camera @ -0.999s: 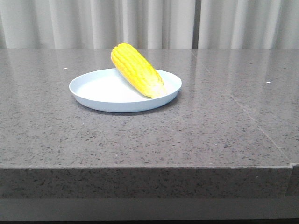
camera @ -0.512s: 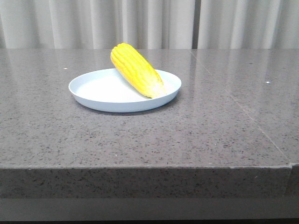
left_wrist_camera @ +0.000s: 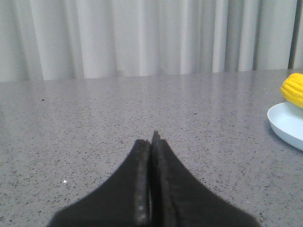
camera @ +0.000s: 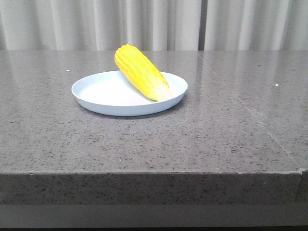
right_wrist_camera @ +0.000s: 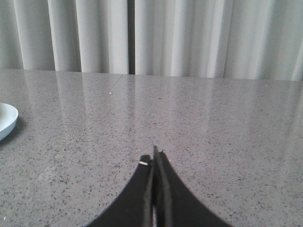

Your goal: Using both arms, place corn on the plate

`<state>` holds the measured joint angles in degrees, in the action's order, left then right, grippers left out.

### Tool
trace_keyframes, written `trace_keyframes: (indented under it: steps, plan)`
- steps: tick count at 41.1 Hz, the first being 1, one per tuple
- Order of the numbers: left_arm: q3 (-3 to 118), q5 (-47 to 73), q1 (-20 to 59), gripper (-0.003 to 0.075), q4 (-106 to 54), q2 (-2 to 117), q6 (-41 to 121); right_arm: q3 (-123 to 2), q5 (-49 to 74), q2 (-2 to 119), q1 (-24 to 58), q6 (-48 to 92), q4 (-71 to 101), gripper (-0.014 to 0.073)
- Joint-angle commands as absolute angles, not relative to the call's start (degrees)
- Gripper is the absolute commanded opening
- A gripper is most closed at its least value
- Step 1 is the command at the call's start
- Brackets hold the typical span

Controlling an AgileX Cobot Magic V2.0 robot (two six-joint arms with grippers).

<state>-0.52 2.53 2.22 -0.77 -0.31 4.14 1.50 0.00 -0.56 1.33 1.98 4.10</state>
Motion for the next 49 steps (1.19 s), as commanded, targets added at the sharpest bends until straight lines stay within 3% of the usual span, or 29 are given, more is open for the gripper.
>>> trace_keyframes:
  steps: [1,49]
  plan:
    - [-1.74,-2.34,2.01,-0.0020,-1.15,-1.35,3.53,0.26,-5.79,-1.57,0.94,1.43,3.63,-0.0087]
    - [-1.74,-2.34,2.01,-0.0020,-1.15,-1.35,3.53,0.26,-7.85,-1.57,0.07,-1.25,3.63,-0.0087]
